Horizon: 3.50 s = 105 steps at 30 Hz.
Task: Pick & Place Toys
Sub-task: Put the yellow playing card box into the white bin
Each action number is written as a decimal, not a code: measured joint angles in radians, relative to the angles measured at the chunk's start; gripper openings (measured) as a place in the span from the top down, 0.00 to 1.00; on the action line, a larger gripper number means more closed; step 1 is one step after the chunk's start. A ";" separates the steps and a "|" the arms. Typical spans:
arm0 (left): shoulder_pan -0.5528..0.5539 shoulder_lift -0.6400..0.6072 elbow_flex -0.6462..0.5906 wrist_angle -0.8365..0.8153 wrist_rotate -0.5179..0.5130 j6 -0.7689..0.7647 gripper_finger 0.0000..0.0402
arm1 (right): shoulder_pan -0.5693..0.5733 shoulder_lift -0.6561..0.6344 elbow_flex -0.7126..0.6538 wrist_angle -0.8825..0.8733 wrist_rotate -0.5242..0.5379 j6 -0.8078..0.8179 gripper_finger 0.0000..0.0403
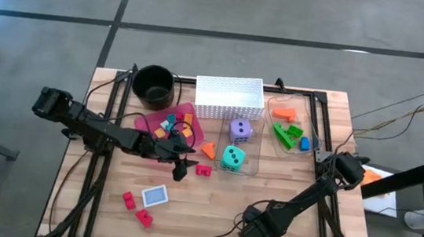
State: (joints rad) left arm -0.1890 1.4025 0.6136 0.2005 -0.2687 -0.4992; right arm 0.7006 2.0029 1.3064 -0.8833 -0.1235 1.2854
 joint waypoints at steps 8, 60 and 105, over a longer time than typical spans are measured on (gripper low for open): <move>0.000 0.000 0.000 0.000 0.000 0.000 0.40 | 0.000 0.000 0.000 0.001 0.004 0.001 0.01; 0.001 -0.094 0.009 -0.121 0.007 0.000 0.40 | -0.090 -0.167 0.002 0.005 0.127 -0.249 0.24; 0.003 -0.339 0.003 -0.234 -0.230 0.026 0.40 | -1.305 -0.196 0.094 0.446 0.088 -1.552 0.18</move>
State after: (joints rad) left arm -0.1860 1.0637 0.6163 -0.0336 -0.4985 -0.4728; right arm -0.6041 1.8068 1.4005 -0.4372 -0.0353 -0.2665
